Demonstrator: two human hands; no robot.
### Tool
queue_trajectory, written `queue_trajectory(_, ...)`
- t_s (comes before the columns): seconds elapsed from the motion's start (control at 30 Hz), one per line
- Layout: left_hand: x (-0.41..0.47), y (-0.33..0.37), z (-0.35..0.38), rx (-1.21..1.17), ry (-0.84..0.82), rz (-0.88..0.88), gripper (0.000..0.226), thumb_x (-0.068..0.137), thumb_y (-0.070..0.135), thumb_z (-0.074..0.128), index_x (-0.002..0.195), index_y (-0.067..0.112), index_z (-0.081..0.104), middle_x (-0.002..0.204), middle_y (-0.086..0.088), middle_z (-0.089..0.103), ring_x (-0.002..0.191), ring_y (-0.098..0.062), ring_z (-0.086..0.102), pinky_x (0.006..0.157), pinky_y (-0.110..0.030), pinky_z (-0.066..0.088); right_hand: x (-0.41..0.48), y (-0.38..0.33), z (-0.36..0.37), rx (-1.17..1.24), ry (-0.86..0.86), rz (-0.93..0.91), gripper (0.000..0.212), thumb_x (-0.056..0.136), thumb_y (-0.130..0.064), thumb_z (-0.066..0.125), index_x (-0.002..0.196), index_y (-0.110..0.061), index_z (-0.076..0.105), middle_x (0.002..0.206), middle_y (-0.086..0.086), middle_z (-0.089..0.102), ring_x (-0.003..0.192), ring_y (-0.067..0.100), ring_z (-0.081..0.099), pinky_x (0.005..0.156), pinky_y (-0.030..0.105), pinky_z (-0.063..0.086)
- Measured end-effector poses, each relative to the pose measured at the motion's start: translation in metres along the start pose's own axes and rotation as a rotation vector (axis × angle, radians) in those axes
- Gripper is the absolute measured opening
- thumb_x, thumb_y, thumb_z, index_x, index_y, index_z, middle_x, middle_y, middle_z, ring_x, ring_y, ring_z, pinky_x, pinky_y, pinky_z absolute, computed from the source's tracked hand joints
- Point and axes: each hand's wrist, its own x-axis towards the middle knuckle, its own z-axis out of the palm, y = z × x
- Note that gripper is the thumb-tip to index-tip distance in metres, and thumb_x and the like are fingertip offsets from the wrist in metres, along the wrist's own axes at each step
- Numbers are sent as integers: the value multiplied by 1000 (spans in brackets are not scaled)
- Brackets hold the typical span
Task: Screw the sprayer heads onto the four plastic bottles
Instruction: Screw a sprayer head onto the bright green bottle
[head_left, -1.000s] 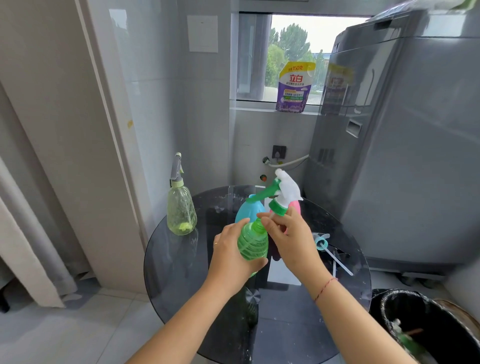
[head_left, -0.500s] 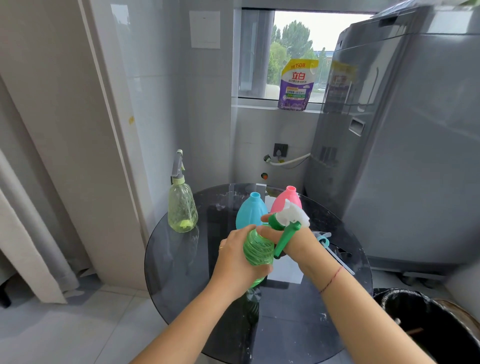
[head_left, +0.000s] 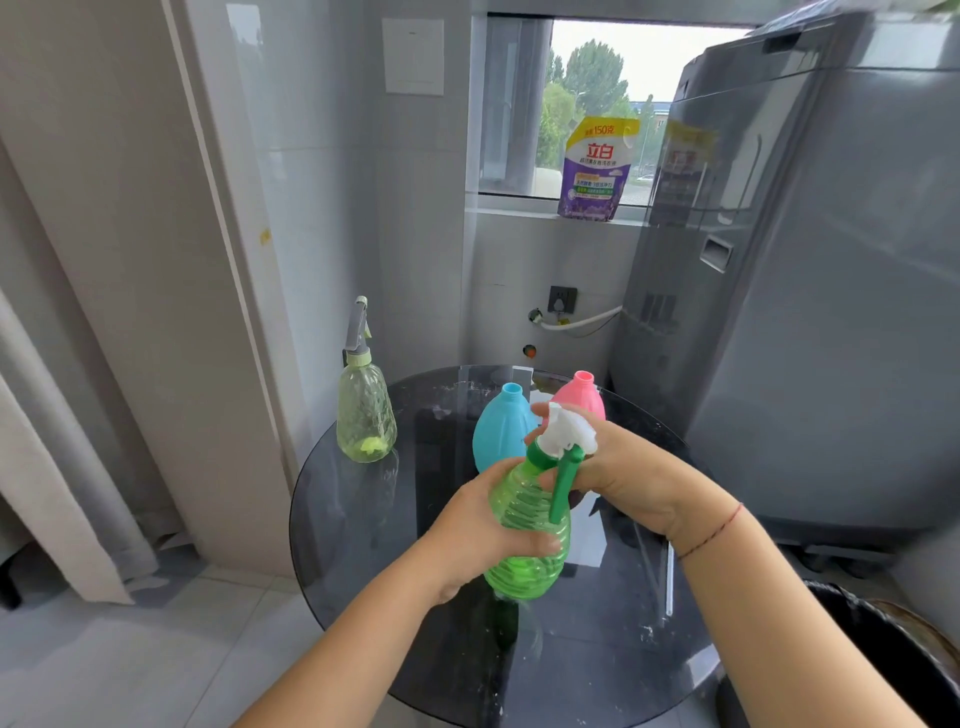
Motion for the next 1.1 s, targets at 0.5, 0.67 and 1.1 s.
queue_trajectory(0.5,-2,20,-26,-200,-546,1,63,70,21,83,126,12,58,116,-6,64,112,-25,60,102,-43,46,-8,-6,-13,183,-243,-102,28,76,-8,74,104,-10,70,102,3,75,100,20,69,87,31,56)
queue_trajectory(0.67,-2,20,-24,-368,-796,26,71,70,27,84,130,8,50,118,-3,61,112,-23,58,100,-38,46,-10,-7,-7,352,-419,-140,43,63,-31,86,101,-16,74,103,4,75,97,16,70,78,24,56)
queue_trajectory(1.1,-8,13,-7,-537,-486,60,47,74,26,80,116,15,64,106,-3,68,100,-21,65,90,-36,53,-2,4,6,597,-189,-105,56,63,-22,83,109,5,65,105,13,71,90,19,71,83,37,58)
